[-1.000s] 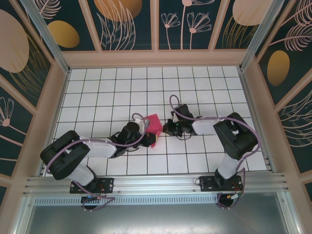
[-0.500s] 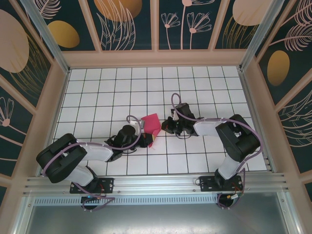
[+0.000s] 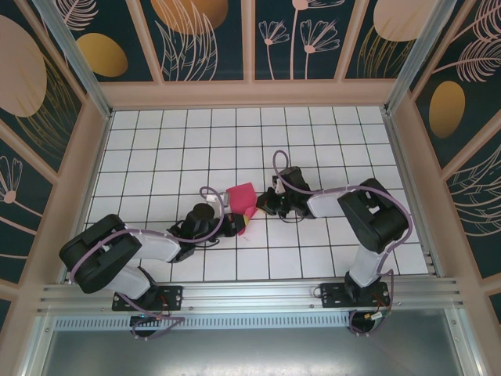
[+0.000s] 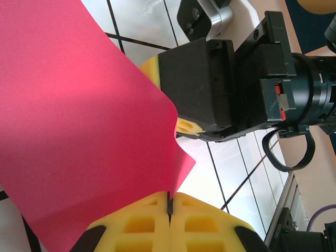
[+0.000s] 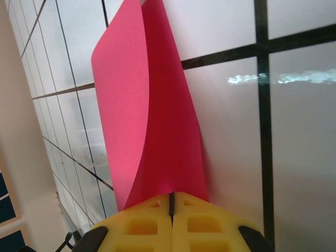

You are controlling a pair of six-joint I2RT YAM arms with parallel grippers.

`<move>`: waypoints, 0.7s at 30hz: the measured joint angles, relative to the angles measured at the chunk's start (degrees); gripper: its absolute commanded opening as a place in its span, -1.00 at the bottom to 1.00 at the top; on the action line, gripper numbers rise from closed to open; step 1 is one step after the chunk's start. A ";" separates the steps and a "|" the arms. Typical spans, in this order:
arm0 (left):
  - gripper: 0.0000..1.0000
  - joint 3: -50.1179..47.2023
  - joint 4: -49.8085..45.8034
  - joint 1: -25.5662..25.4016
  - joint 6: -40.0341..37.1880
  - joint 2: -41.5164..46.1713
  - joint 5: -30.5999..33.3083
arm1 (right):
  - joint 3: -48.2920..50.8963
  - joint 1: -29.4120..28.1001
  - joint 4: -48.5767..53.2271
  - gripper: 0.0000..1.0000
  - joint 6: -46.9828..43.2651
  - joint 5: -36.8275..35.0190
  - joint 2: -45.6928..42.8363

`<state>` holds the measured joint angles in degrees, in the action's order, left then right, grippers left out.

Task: Fold a paper plane with a square sheet of paper (pick it up from the middle)
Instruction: Third fold the triangle at the center of the table.

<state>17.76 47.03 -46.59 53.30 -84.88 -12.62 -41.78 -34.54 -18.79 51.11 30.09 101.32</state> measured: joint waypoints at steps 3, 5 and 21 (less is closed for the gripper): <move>-1.00 -0.07 0.42 0.00 0.02 -0.15 -0.02 | -0.48 -0.26 0.04 -0.85 0.04 -0.07 0.50; -1.00 -0.09 0.50 0.00 0.02 -0.39 -0.04 | -1.60 -0.81 0.79 -0.86 -0.24 -0.33 1.86; -1.00 1.27 -6.71 1.16 -3.41 0.52 1.53 | -8.59 -3.67 10.93 -0.91 -7.82 -5.25 4.63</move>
<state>19.03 40.32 -45.43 49.89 -84.36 -11.09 -50.37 -38.22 -7.86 43.29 24.84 105.95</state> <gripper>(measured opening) 0.069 0.069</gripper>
